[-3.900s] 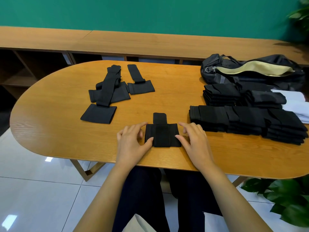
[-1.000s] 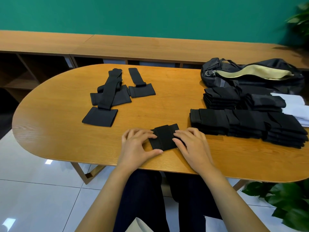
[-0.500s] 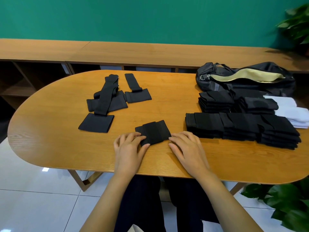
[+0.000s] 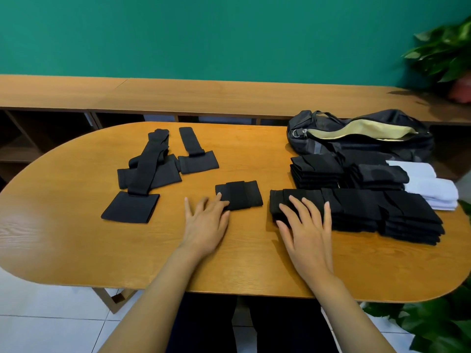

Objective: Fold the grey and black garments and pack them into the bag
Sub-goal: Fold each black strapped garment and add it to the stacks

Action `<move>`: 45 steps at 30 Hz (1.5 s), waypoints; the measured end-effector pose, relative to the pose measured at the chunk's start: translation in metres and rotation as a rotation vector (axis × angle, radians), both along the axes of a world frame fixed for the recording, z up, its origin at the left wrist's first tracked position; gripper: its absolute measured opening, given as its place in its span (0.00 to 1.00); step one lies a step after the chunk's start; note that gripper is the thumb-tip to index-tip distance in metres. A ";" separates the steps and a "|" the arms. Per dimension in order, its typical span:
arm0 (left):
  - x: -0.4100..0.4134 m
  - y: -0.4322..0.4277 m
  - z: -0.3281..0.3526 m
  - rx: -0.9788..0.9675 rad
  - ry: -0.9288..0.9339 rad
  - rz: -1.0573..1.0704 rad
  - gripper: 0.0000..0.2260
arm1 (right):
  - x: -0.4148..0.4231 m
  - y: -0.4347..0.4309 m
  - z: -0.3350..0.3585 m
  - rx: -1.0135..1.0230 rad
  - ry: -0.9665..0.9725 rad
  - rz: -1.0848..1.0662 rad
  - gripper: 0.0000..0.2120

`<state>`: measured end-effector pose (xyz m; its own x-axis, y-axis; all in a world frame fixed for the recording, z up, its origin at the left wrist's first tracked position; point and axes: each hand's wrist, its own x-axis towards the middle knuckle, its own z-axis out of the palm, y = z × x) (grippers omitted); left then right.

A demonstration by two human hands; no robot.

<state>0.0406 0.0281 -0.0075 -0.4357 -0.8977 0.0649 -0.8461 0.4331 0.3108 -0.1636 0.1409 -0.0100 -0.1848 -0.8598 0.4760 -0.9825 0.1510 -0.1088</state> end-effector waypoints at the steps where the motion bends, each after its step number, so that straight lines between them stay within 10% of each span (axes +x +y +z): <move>1: -0.009 -0.008 0.001 0.000 -0.014 -0.005 0.20 | -0.001 0.000 -0.003 0.018 0.005 -0.007 0.20; 16: -0.089 -0.069 0.008 0.104 -0.070 -0.169 0.21 | -0.003 -0.002 -0.012 0.001 0.024 -0.024 0.22; 30: 0.081 0.012 -0.015 -0.024 0.018 0.571 0.25 | 0.000 0.000 -0.011 -0.031 0.045 -0.006 0.23; 45: 0.010 0.074 0.005 -0.129 0.106 0.018 0.19 | -0.001 0.000 -0.013 -0.012 0.055 -0.013 0.22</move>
<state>0.0506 0.1021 -0.0025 -0.4045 -0.8864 0.2250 -0.8192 0.4606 0.3417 -0.1646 0.1413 -0.0231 -0.1693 -0.8518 0.4957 -0.9850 0.1629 -0.0564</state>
